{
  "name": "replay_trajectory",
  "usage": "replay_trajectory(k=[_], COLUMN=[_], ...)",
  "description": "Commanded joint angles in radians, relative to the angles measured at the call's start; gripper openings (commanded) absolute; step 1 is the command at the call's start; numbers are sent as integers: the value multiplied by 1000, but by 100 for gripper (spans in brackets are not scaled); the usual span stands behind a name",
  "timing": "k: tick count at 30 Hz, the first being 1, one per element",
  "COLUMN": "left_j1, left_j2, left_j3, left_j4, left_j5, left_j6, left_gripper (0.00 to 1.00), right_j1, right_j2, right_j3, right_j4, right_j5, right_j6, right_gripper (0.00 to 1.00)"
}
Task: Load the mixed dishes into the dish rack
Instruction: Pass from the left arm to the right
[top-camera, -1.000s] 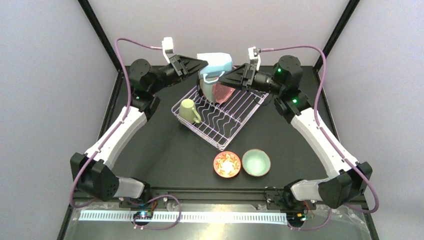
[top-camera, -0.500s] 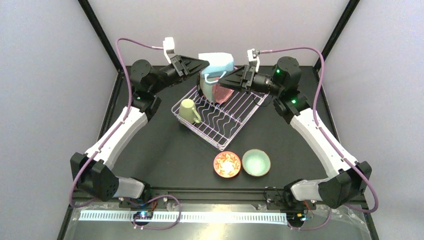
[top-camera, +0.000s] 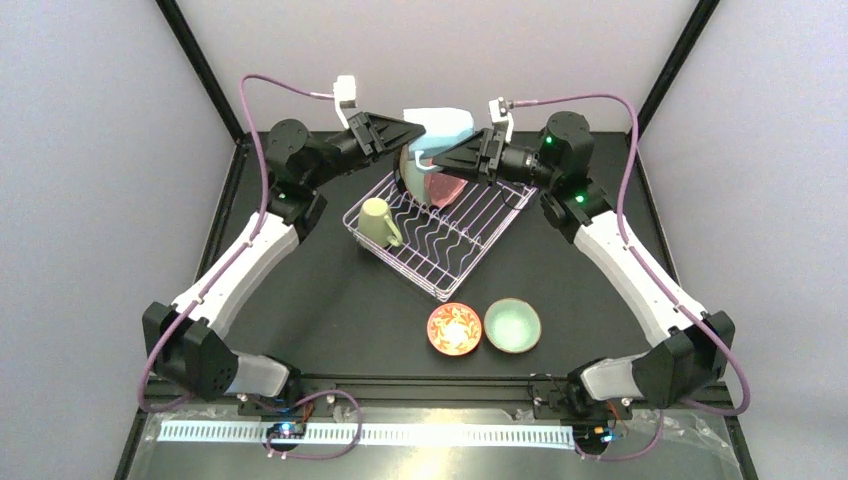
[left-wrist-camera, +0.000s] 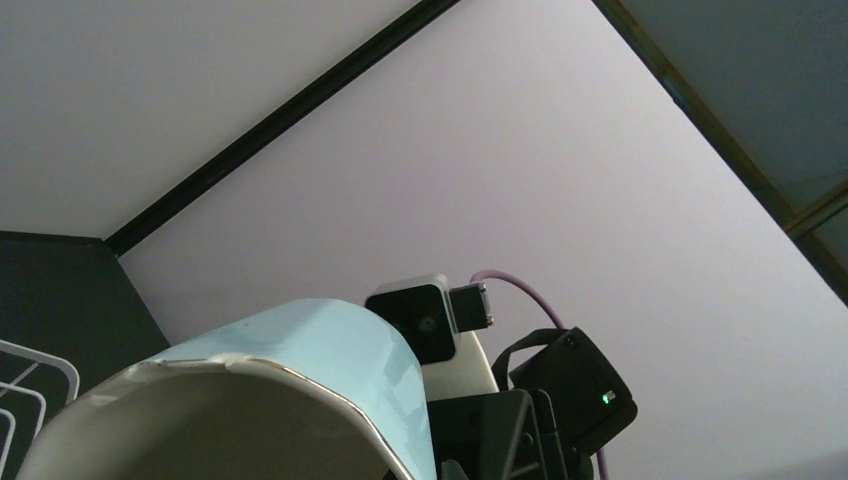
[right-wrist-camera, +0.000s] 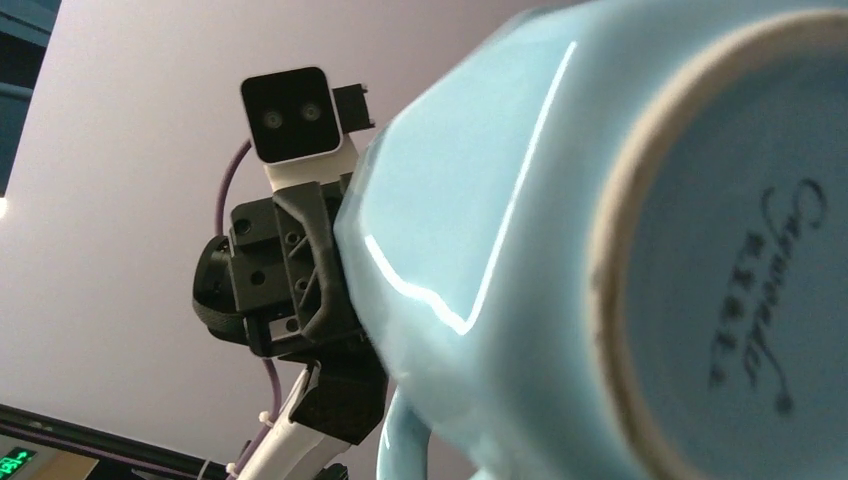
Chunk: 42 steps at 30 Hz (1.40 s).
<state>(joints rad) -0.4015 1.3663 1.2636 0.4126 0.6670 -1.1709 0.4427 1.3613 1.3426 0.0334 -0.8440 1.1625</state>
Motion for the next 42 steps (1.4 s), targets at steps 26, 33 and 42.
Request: replay_trajectory(k=[26, 33, 42], left_j1=[-134, -141, -141], left_j2=[97, 76, 42], left_j3=[77, 40, 24], left_j4=[-17, -26, -148], left_j5=[5, -10, -78], left_j6=[148, 155, 207], left_gripper=[1, 1, 2], right_j1=[1, 1, 1], right_j2=[71, 70, 72], right_j3=[51, 55, 63], right_j4=[37, 26, -20], right_j5=[34, 58, 65], right_j6=[41, 48, 7], right_gripper=[65, 40, 0])
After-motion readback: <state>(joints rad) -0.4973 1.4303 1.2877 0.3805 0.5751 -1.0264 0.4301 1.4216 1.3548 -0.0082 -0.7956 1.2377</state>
